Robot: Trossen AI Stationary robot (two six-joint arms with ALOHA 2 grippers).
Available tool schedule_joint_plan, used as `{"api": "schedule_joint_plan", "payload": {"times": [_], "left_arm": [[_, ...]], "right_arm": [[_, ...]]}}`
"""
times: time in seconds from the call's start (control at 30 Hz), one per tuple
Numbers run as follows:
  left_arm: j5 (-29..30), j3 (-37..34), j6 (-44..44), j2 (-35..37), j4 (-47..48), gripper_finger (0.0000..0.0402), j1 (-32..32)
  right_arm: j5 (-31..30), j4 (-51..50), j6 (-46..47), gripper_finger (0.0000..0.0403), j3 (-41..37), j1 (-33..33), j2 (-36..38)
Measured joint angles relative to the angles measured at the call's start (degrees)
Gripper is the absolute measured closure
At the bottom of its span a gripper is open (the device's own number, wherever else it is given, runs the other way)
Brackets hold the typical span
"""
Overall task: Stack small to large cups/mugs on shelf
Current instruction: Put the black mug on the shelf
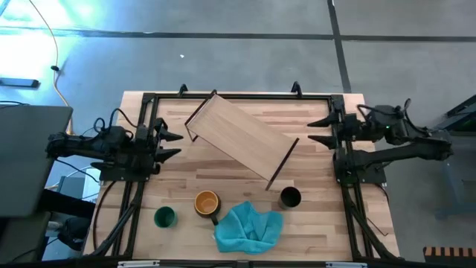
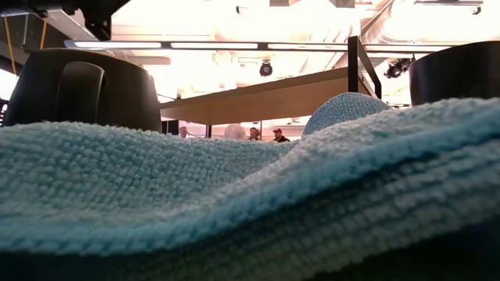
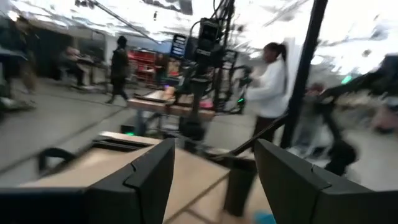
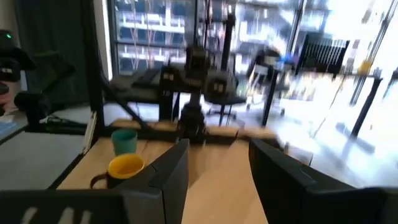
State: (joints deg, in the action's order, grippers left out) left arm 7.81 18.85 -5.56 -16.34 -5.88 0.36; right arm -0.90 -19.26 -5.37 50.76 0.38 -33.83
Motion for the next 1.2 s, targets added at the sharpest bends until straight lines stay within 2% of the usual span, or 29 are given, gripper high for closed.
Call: {"api": "schedule_joint_plan", "payload": {"times": [0.17,0.43,0.57,0.73,0.9,1.1,1.2], "left_arm": [[-0.2,0.0,1.7,0.0,-3.8,0.019,0.0],[-0.2,0.0,-1.0,0.0,-10.8,0.019,0.0],[-3.6,0.0,-4.0,0.0,-5.0,0.019,0.0],[-10.7,0.0,-12.4,-0.5,5.5,0.019,0.0],[-17.5,0.0,-19.2,-4.4,7.9,0.019,-0.5],[-17.1,7.3,-16.1,-13.6,16.7,0.019,-6.1],[-13.9,13.1,-12.8,-19.0,25.0,0.019,-9.4]], "right_arm": [[0.0,-2.8,3.9,0.0245,0.0,0.0,-2.4],[-2.2,1.6,3.8,0.0245,0.0,0.0,-5.0],[-3.2,3.3,2.4,0.0245,0.0,0.0,-4.7],[-3.2,0.7,3.5,0.0245,0.0,0.0,-4.9],[-3.2,-0.4,5.7,0.0245,0.0,0.0,-5.8],[-3.2,0.3,7.0,0.0245,0.0,0.0,-7.1],[-2.9,0.3,8.3,0.0245,0.0,0.0,-7.6]]}}
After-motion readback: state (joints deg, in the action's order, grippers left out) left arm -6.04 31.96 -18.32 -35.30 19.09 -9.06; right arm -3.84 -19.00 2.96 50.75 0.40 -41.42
